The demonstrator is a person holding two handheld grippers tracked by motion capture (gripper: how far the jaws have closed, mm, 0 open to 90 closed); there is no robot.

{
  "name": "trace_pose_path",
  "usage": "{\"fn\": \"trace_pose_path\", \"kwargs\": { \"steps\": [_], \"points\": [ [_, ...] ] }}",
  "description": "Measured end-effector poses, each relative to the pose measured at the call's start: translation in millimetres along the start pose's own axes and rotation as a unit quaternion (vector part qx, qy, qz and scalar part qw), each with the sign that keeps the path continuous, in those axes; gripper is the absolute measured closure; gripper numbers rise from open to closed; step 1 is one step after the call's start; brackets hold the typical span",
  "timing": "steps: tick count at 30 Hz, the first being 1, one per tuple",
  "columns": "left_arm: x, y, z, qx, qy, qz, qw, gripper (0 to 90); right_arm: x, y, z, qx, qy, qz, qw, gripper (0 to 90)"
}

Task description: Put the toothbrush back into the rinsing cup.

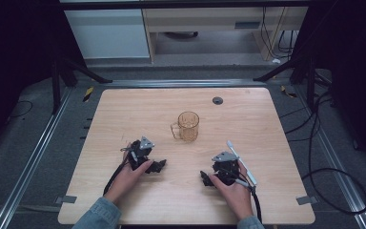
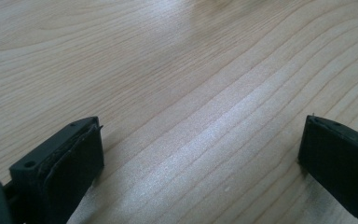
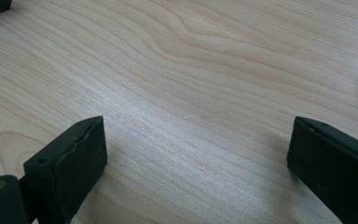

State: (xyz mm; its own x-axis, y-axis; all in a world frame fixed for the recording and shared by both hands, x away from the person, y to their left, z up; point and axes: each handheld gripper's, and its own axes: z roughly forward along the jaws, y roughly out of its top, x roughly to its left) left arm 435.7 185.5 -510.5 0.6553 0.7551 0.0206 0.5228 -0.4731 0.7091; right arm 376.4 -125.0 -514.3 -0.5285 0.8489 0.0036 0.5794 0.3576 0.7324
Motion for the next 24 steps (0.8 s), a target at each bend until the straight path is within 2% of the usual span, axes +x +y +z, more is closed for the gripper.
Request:
{"fn": "trace_pose_path", "kwargs": {
  "steps": [3, 4, 9, 13, 16, 17, 18, 22, 24],
  "points": [
    [-0.1, -0.1, -0.1, 0.0, 0.0, -0.001, 1.0, 0.0, -0.4, -0.3, -0.7, 0.001, 0.004, -0.003, 1.0, 6.0],
    [-0.1, -0.1, -0.1, 0.0, 0.0, 0.0, 1.0, 0.0, -1.4, 0.6, -4.4, 0.014, 0.009, -0.007, 0.9998, 8.9],
    [0.0, -0.1, -0.1, 0.0, -0.001, 0.0, 1.0, 0.0, -8.1, -2.2, -28.3, 0.032, -0.008, -0.023, 0.9992, 11.5],
    [-0.1, -0.2, -0.1, 0.0, 0.0, -0.001, 1.0, 0.0, -21.6, -7.1, -51.7, 0.053, -0.032, -0.031, 0.9976, 18.0],
    [-0.1, -0.2, 0.0, 0.0, 0.0, -0.001, 1.0, 0.0, -30.0, -8.8, -62.0, 0.076, -0.043, -0.038, 0.9954, 20.0],
    [-0.2, -0.2, -0.1, 0.0, 0.0, -0.001, 1.0, 0.0, -30.0, -8.8, -62.0, 0.076, -0.043, -0.038, 0.9954, 20.0],
    [-0.2, -0.2, -0.1, 0.0, 0.001, -0.001, 1.0, 0.0, -37.2, -6.9, -70.9, 0.088, -0.047, -0.038, 0.9943, 23.0],
    [-0.2, -0.2, -0.1, 0.0, 0.001, -0.001, 1.0, 0.0, -47.8, -1.3, -81.1, 0.104, -0.057, -0.039, 0.9922, 24.7],
    [-0.4, -0.2, -0.2, 0.0, 0.001, -0.001, 1.0, 0.0, -55.9, 5.0, -87.1, 0.108, -0.05, -0.043, 0.992, 22.9]
  ]
}}
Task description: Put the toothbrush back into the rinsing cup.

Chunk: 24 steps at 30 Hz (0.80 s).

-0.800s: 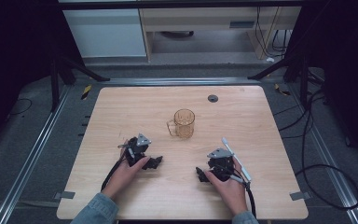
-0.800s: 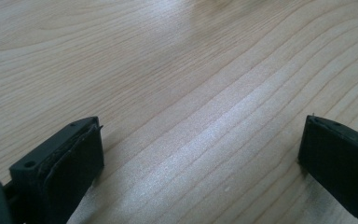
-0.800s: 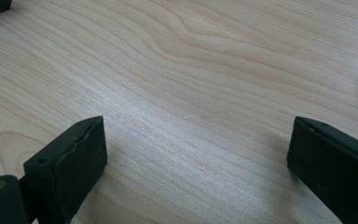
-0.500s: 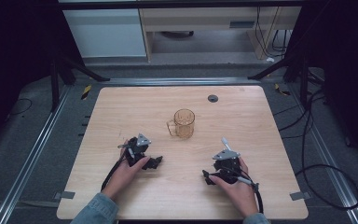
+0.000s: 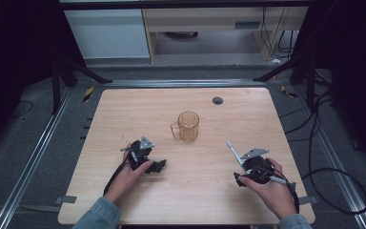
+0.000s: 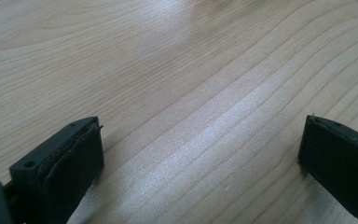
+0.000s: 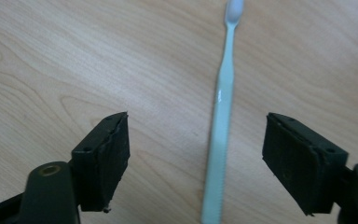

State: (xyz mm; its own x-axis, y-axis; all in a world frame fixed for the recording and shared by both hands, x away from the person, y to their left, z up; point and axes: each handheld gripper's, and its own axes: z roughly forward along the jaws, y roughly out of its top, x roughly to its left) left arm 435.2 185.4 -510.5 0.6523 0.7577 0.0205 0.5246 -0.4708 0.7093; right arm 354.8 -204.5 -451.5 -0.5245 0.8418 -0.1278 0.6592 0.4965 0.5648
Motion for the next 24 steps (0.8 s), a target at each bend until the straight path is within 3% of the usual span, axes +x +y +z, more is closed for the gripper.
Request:
{"fn": "trace_pose_path", "kwargs": {
  "steps": [2, 11, 24],
  "points": [
    [-0.1, 0.0, 0.0, 0.0, 0.001, -0.001, 1.0, 0.0, -6.8, 4.3, -3.2, 0.009, 0.002, -0.005, 0.9999, 22.7],
    [-0.1, 0.0, 0.0, 0.0, 0.0, 0.0, 1.0, 0.0, -18.9, 30.3, -14.8, 0.054, -0.031, -0.04, 0.9972, 26.2],
    [-0.1, 0.0, -0.1, 0.0, 0.0, 0.0, 1.0, 0.0, -29.4, 50.7, -16.4, 0.078, -0.019, -0.034, 0.9962, 33.9]
  ]
}}
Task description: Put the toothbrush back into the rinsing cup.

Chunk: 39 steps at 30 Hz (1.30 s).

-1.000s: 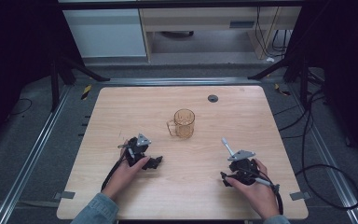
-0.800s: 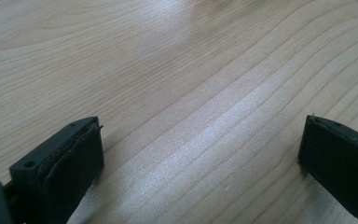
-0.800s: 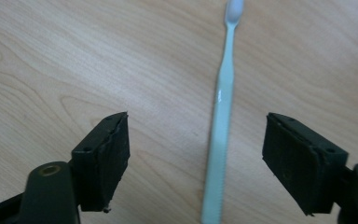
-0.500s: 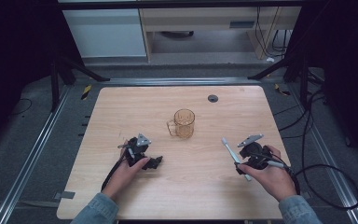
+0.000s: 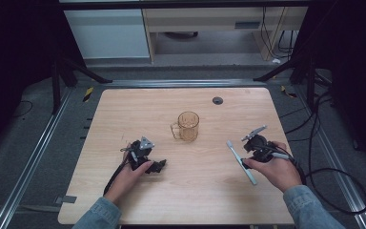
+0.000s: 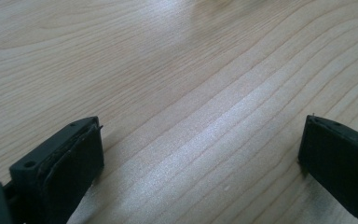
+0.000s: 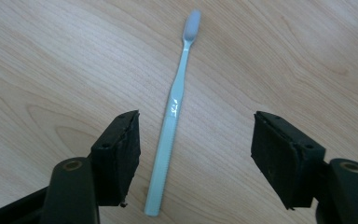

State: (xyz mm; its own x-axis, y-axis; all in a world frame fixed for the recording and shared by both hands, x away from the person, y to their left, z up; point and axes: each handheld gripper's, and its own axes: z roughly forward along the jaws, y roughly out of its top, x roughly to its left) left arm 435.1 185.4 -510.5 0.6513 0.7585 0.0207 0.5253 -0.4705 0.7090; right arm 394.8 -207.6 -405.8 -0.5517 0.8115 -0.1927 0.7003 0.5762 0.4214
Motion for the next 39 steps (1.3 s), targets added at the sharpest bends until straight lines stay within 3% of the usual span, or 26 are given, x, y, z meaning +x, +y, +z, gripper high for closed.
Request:
{"fn": "trace_pose_path", "kwargs": {
  "steps": [5, 12, 16, 21, 39],
  "points": [
    [-0.2, 0.0, 0.2, -0.001, 0.0, -0.002, 1.0, 0.0, -7.9, 17.1, -3.5, 0.009, 0.014, 0.012, 0.9998, 38.5],
    [0.1, 0.0, 0.1, -0.001, 0.001, 0.0, 1.0, 0.0, -13.8, 28.9, 4.4, 0.026, 0.023, 0.02, 0.9992, 38.2],
    [0.0, 0.0, 0.1, -0.001, 0.001, 0.0, 1.0, 0.0, -13.7, 33.5, 6.1, 0.021, 0.027, 0.027, 0.999, 33.7],
    [0.0, 0.0, 0.1, -0.001, 0.001, 0.0, 1.0, 0.0, -12.0, 38.9, 9.3, 0.028, 0.033, 0.023, 0.9988, 34.5],
    [0.0, 0.0, 0.2, -0.001, 0.001, 0.0, 1.0, 0.0, -9.5, 55.6, 30.8, 0.058, 0.048, 0.032, 0.9966, 47.3]
  ]
}}
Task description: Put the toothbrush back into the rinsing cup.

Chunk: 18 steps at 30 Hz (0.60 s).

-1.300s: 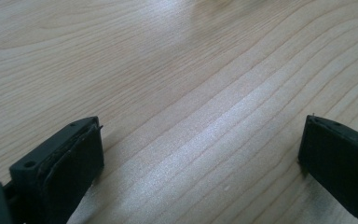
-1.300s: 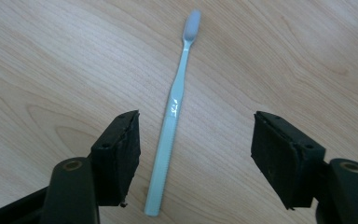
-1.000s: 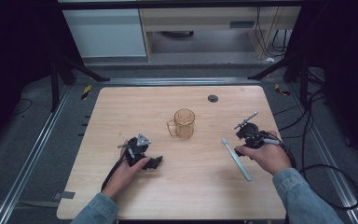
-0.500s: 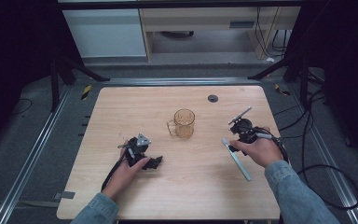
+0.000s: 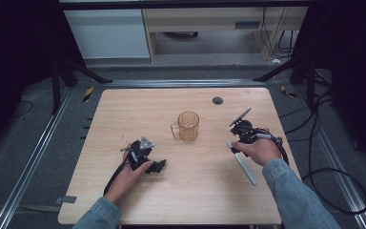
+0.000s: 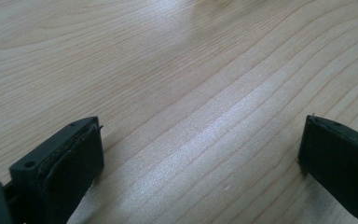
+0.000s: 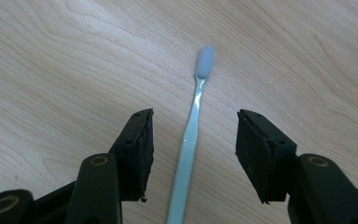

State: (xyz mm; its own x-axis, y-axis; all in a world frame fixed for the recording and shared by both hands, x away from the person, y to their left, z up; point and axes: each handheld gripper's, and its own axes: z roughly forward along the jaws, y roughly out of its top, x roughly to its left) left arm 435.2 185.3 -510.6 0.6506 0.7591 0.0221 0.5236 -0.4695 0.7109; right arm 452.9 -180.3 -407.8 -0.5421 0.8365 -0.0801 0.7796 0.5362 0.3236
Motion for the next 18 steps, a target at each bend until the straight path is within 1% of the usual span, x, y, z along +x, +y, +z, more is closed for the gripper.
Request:
{"fn": "trace_pose_path", "kwargs": {
  "steps": [2, 4, 7, 12, 18],
  "points": [
    [0.0, 0.0, 0.0, 0.0, 0.0, 0.0, 1.0, 0.0, -1.0, 0.6, 2.6, 0.005, 0.001, 0.006, 1.0, 48.8],
    [0.0, 0.0, 0.0, 0.0, 0.0, 0.0, 1.0, 0.0, -2.3, 0.3, 5.5, 0.009, 0.001, 0.002, 1.0, 49.4],
    [0.0, 0.0, 0.0, 0.0, 0.0, 0.0, 1.0, 0.0, -3.3, 0.0, 9.5, 0.014, 0.005, 0.004, 0.9999, 50.8],
    [0.0, 0.0, 0.0, 0.0, 0.0, 0.0, 1.0, 0.0, -2.4, -1.6, 16.5, 0.021, 0.009, 0.011, 0.9997, 51.1],
    [-0.3, -0.1, 0.1, 0.0, 0.0, -0.002, 1.0, 0.0, -0.7, -3.0, 22.4, 0.03, 0.015, 0.014, 0.9993, 52.1]
  ]
}}
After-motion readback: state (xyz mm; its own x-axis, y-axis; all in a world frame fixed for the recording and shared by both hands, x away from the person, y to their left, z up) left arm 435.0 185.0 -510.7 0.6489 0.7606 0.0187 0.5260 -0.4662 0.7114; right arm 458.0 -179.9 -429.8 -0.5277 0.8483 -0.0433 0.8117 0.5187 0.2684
